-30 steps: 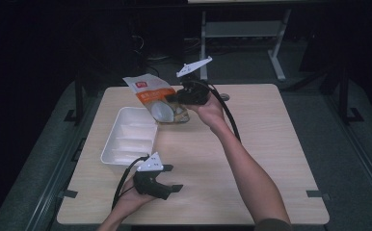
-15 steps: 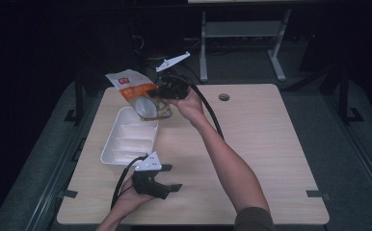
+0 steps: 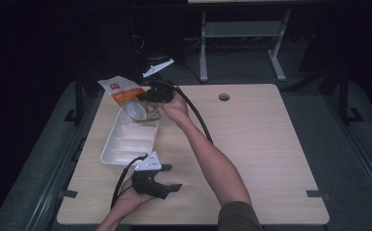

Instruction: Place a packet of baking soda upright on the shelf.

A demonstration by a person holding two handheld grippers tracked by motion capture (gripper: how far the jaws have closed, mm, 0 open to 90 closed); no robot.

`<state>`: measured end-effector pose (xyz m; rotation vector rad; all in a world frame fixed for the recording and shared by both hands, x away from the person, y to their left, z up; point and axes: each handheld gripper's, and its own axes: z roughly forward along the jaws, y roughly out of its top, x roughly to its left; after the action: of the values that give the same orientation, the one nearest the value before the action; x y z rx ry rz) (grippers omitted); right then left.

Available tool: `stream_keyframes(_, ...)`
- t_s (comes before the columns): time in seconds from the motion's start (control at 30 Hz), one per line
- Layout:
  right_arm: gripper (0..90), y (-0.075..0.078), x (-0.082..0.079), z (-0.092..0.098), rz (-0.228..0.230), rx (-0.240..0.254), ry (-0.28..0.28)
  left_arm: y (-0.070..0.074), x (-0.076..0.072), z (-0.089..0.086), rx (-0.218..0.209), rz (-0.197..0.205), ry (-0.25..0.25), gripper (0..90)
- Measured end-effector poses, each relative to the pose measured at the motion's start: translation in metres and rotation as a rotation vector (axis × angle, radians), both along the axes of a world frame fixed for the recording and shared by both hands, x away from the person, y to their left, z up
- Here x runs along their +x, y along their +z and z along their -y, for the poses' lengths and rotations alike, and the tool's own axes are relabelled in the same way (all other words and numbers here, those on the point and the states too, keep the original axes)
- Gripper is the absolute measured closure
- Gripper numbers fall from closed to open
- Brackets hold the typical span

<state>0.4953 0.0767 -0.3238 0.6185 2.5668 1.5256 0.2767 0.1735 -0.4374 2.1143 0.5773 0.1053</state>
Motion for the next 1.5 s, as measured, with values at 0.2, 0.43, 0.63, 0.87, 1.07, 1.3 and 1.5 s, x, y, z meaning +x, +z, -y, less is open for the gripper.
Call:
stream_keyframes(0.2,89.3,-0.018,0.006,-0.012,-0.029,0.015,-0.006,-0.001,0.001,-0.001,0.003,-0.002,0.008,20.8)
stream_keyframes(0.43,89.2,-0.037,0.013,-0.014,-0.061,0.058,-0.021,-0.001,0.002,0.0,0.0,-0.005,0.011,20.9)
stream_keyframes(0.63,88.3,-0.057,0.016,-0.009,-0.103,0.073,-0.034,0.0,0.0,0.002,0.012,0.007,0.007,20.9)
stream_keyframes(0.87,69.9,-0.057,0.011,-0.001,-0.108,0.038,-0.067,0.001,-0.001,0.003,-0.013,-0.001,0.004,20.9)
stream_keyframes(1.07,67.7,-0.065,0.003,0.004,-0.101,-0.084,-0.064,0.0,-0.003,0.007,0.003,-0.006,-0.007,20.9)
stream_keyframes(1.3,69.4,-0.078,-0.007,0.01,-0.103,-0.13,-0.078,-0.001,-0.003,0.008,0.014,0.0,-0.008,20.9)
stream_keyframes(1.5,73.1,-0.084,-0.012,0.011,-0.104,-0.134,-0.104,-0.001,-0.002,0.007,0.012,-0.003,-0.003,20.9)
